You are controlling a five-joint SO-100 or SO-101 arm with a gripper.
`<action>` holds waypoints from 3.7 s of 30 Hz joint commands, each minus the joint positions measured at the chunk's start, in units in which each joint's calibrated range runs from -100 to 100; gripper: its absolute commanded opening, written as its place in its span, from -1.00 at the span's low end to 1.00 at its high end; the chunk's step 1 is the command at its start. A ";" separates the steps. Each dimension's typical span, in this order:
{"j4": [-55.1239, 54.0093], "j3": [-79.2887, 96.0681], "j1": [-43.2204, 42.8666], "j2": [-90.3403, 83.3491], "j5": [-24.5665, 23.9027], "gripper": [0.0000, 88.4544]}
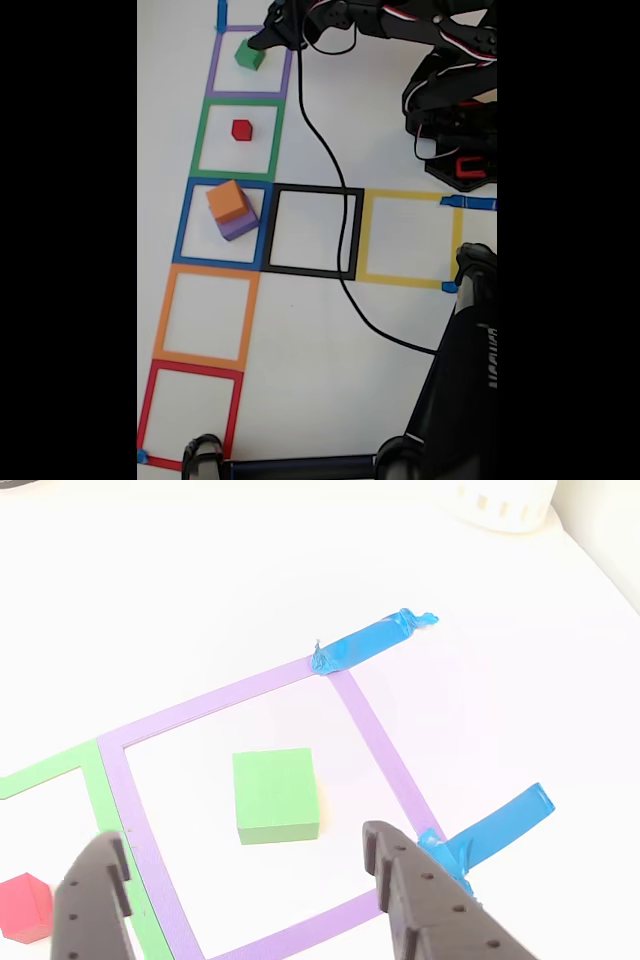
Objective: Tower of hanoi
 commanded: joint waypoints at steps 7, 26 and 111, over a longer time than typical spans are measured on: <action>-17.53 0.29 2.38 12.41 0.00 -0.30; -60.36 1.11 5.35 45.59 0.00 -0.31; -18.09 -10.53 -7.31 20.56 0.00 -0.85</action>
